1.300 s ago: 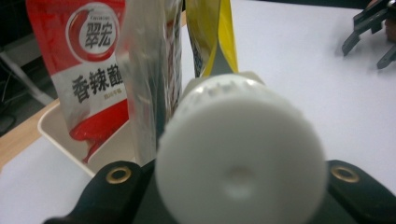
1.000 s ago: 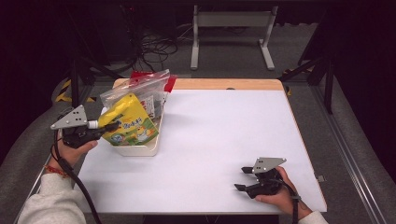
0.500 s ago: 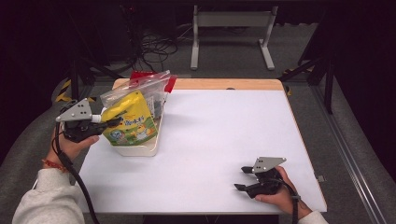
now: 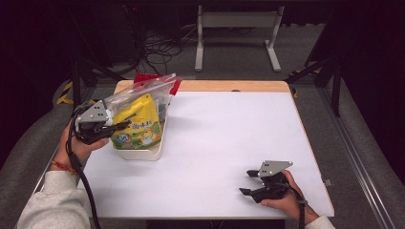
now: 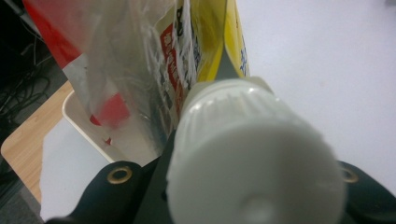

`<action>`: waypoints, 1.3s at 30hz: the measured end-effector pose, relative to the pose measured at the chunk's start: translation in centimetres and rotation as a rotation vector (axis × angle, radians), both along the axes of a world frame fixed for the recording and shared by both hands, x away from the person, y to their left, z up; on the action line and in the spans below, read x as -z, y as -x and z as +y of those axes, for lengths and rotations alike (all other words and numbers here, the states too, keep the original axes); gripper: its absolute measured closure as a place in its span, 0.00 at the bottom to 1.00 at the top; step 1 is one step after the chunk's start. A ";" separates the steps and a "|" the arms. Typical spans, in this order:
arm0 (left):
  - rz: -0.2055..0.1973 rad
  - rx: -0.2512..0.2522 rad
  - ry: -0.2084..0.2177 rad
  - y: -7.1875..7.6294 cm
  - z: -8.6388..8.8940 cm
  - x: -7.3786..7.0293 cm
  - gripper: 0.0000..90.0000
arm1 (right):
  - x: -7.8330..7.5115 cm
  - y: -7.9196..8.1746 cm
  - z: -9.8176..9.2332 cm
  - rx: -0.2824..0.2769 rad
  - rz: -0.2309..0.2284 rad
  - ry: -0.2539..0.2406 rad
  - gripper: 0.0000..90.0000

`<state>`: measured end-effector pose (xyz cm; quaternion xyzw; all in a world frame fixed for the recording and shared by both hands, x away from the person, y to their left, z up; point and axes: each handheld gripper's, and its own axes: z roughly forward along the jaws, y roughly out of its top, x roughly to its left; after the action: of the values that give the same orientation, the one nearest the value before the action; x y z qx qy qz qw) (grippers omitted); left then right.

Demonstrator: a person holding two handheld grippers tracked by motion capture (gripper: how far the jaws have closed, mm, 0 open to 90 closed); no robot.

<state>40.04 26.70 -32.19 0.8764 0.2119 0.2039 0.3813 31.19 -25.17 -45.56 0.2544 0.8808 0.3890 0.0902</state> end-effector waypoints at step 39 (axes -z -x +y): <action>-0.120 -0.163 0.322 2.6 1.9 6.0 0.77 | -1.2 -0.6 -0.2 0.016 -0.052 -0.028 0.33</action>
<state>37.44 28.57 -38.17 0.7703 0.2888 0.2494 0.5108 31.80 -25.36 -44.35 0.2526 0.8705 0.4072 0.1124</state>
